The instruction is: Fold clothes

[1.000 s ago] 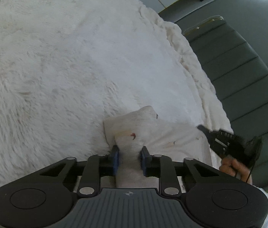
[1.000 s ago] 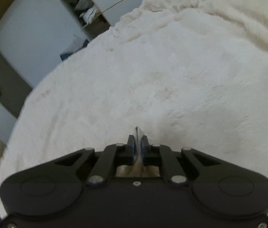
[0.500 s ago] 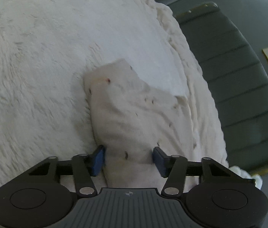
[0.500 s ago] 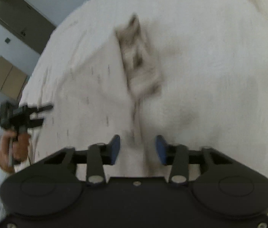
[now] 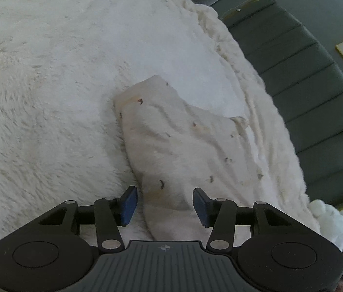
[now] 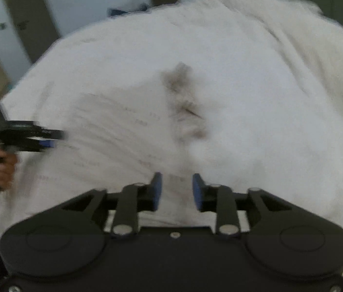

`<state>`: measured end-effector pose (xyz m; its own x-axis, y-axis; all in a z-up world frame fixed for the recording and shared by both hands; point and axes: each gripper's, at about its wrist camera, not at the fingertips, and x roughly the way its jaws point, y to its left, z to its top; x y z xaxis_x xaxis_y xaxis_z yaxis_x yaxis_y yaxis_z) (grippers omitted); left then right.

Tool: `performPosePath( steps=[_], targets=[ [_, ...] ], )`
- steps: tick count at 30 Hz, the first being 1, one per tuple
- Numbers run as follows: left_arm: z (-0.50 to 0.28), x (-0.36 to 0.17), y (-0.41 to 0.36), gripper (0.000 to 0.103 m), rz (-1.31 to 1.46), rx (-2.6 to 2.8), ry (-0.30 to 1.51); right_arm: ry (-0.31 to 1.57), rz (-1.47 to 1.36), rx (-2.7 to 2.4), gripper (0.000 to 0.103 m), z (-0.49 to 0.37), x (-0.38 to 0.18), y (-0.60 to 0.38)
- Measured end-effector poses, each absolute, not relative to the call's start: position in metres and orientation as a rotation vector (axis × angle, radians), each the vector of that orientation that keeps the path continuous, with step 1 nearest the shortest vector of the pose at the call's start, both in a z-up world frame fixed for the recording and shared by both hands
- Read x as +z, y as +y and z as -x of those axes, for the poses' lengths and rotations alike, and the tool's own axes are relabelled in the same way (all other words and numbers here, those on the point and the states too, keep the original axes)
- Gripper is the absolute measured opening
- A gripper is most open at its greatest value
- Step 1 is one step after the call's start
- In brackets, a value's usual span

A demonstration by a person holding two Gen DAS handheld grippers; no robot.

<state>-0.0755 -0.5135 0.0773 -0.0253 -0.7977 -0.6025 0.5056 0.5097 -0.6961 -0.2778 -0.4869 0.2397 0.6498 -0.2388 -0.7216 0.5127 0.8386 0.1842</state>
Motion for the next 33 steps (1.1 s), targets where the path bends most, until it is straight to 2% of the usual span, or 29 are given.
performPosePath(
  steps=[2,5,10,11,12,13,14,18,21,25,26,27,28,30,33],
  targets=[
    [0.080,0.080,-0.518,0.045,0.284,-1.071,1.190,0.751,-0.344,-0.367,0.042,0.251,0.242,-0.448],
    [0.084,0.082,-0.521,0.045,0.261,-1.074,1.184,0.789,-0.272,-0.314,0.043,0.207,0.225,-0.401],
    [0.082,0.085,-0.514,0.045,0.249,-1.075,1.179,0.900,-0.138,-0.315,0.042,0.159,0.191,-0.343],
    [0.081,0.085,-0.513,0.044,0.251,-1.079,1.172,0.914,-0.112,-0.316,0.037,0.151,0.184,-0.334],
    [0.080,0.086,-0.512,0.031,0.250,-1.077,1.163,0.923,-0.096,-0.322,0.028,0.149,0.181,-0.331],
    [0.080,0.086,-0.510,0.022,0.249,-1.074,1.155,0.956,-0.029,-0.367,0.007,0.144,0.170,-0.325],
    [0.079,0.087,-0.508,0.014,0.248,-1.072,1.146,0.961,-0.017,-0.381,0.007,0.144,0.166,-0.325],
    [0.076,0.085,-0.506,0.001,0.259,-1.078,1.146,0.989,0.032,-0.389,0.003,0.150,0.150,-0.314],
    [0.075,0.084,-0.508,0.001,0.247,-1.069,1.150,0.983,0.113,-0.367,0.005,0.159,0.140,-0.296],
    [0.074,0.086,-0.508,0.003,0.226,-1.056,1.153,0.919,0.003,-0.329,0.025,0.168,0.160,-0.316],
    [0.075,0.088,-0.508,0.010,0.201,-1.049,1.150,0.875,-0.070,-0.315,0.030,0.176,0.172,-0.328],
    [0.077,0.089,-0.508,0.018,0.179,-1.044,1.147,0.863,-0.099,-0.343,0.031,0.184,0.177,-0.344],
    [0.079,0.089,-0.509,0.020,0.163,-1.044,1.146,0.853,-0.123,-0.373,0.031,0.191,0.181,-0.360],
    [0.082,0.088,-0.511,0.034,0.132,-1.044,1.144,0.832,-0.172,-0.435,0.036,0.206,0.189,-0.392],
    [0.085,0.083,-0.512,0.046,0.103,-1.050,1.157,0.799,-0.246,-0.526,0.038,0.228,0.201,-0.440]
  ],
)
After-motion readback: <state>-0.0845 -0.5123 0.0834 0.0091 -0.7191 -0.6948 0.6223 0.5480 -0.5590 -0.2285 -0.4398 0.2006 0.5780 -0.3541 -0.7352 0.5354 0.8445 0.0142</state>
